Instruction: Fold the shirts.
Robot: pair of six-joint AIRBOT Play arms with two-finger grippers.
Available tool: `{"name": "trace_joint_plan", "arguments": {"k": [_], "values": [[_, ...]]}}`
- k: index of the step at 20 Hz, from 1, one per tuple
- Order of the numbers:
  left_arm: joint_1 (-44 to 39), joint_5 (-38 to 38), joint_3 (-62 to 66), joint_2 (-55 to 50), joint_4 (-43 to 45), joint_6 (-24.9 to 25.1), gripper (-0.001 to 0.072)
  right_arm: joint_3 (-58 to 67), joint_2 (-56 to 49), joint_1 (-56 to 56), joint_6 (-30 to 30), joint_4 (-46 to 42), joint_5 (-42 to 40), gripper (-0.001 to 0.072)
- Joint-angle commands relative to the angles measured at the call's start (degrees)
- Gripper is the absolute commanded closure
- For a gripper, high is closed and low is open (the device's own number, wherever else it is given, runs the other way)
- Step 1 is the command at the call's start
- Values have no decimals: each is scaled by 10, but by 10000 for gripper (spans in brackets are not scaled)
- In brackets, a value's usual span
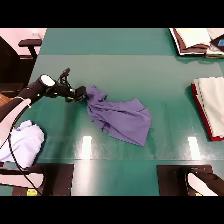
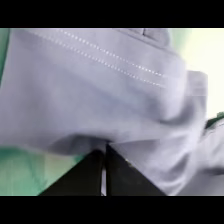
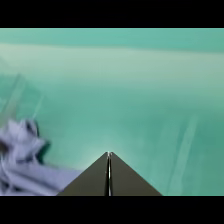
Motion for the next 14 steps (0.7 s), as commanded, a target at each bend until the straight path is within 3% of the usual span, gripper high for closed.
{"name": "trace_joint_plan", "arguments": {"k": [1,4,5,6,7,11,14], "values": [[0,-7,49,13,9,10,683,-56,0,0,0,-4,35,699],[0,-27,106,53,66,10,684,-180,-1,0,0,-11,28,692],[0,-35,121,67,86,10,683,-223,-5,0,0,-15,22,544],[0,-40,130,81,103,10,683,-264,-19,0,0,-14,18,290],[0,-43,136,93,115,10,683,-296,-38,2,0,-11,17,228],[0,-67,136,108,132,10,683,-371,-135,53,-58,48,-51,229],[0,-82,136,106,140,10,683,-360,-212,98,-66,81,-111,231]]}}
